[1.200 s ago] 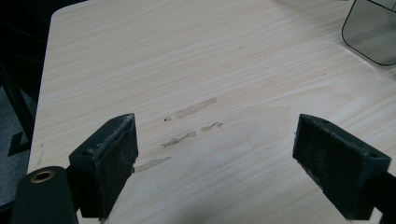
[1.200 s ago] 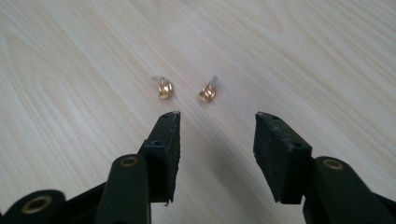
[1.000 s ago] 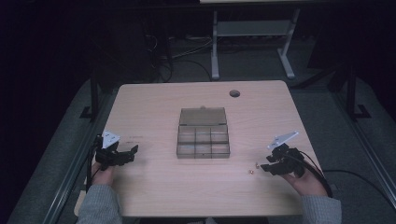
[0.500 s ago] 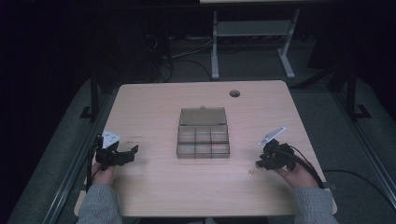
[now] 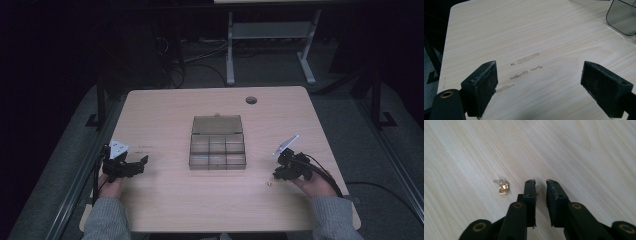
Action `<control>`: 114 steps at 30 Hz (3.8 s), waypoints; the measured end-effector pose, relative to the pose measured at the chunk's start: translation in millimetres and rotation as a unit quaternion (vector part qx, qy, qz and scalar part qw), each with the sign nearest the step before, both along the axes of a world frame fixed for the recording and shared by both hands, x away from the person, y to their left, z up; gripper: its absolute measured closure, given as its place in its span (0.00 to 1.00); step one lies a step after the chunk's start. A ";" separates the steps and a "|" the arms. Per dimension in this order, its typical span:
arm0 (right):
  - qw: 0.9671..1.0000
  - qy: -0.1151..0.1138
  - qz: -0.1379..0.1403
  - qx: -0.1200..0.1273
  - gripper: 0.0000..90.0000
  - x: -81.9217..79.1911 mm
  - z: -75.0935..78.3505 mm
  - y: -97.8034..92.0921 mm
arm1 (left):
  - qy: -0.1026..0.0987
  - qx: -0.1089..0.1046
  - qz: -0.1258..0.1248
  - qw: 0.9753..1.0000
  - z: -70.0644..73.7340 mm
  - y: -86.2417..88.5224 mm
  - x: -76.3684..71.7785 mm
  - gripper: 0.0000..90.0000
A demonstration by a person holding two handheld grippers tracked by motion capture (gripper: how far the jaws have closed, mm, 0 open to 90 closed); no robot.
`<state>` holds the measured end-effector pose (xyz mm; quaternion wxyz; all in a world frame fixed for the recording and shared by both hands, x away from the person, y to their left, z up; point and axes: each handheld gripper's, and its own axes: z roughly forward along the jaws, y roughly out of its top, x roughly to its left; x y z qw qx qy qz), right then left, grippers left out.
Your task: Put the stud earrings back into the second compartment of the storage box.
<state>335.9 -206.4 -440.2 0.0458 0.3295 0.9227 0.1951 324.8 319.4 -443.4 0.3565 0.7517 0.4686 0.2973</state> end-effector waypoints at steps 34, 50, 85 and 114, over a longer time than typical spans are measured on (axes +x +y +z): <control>0.998 -0.014 0.051 0.021 0.98 6.8 33.8 23.5 | -0.002 -0.005 0.006 1.000 0.8 3.3 -0.8 0.15; 0.994 -0.023 0.101 0.042 0.98 31.5 56.6 69.9 | -0.001 -0.006 0.008 1.000 1.3 3.9 -0.9 0.15; 0.989 0.015 0.142 0.034 0.98 99.9 60.9 153.3 | -0.001 -0.013 0.009 1.000 1.6 5.2 -0.9 0.15; 0.993 0.051 0.110 0.009 0.98 139.0 20.4 185.7 | 0.000 -0.014 0.008 1.000 1.3 5.2 -0.5 0.15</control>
